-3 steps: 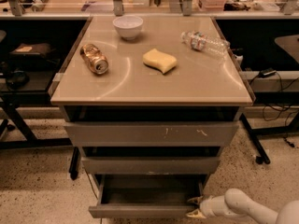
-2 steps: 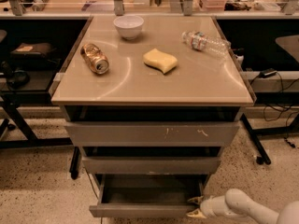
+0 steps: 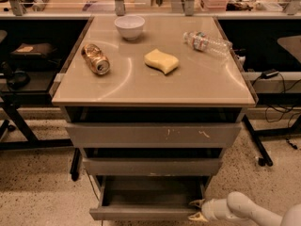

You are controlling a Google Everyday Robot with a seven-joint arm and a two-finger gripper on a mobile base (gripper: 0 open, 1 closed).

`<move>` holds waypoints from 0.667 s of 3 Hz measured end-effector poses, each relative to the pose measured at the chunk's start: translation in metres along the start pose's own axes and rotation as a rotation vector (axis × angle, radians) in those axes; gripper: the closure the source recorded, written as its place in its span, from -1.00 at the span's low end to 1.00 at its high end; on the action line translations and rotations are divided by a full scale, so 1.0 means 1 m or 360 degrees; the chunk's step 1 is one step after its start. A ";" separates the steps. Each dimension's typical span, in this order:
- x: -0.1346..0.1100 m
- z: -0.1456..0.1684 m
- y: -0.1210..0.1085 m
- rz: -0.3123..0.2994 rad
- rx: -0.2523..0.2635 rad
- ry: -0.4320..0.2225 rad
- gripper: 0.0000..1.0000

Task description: Open bottom drawer

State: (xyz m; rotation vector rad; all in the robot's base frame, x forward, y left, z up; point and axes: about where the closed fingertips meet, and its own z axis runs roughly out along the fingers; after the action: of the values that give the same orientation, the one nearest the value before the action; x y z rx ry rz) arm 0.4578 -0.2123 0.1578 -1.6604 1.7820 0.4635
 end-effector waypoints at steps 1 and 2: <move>-0.002 0.001 0.002 -0.0003 -0.0022 -0.0025 -0.31; 0.003 -0.004 0.029 -0.0027 -0.0080 -0.0063 -0.32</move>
Offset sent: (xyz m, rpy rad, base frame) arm -0.1203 -0.0288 -0.0054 0.1008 0.0441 0.1808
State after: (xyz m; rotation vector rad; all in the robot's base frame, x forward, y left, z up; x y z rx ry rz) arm 0.4289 -0.2131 0.1538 -1.6876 1.7393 0.5339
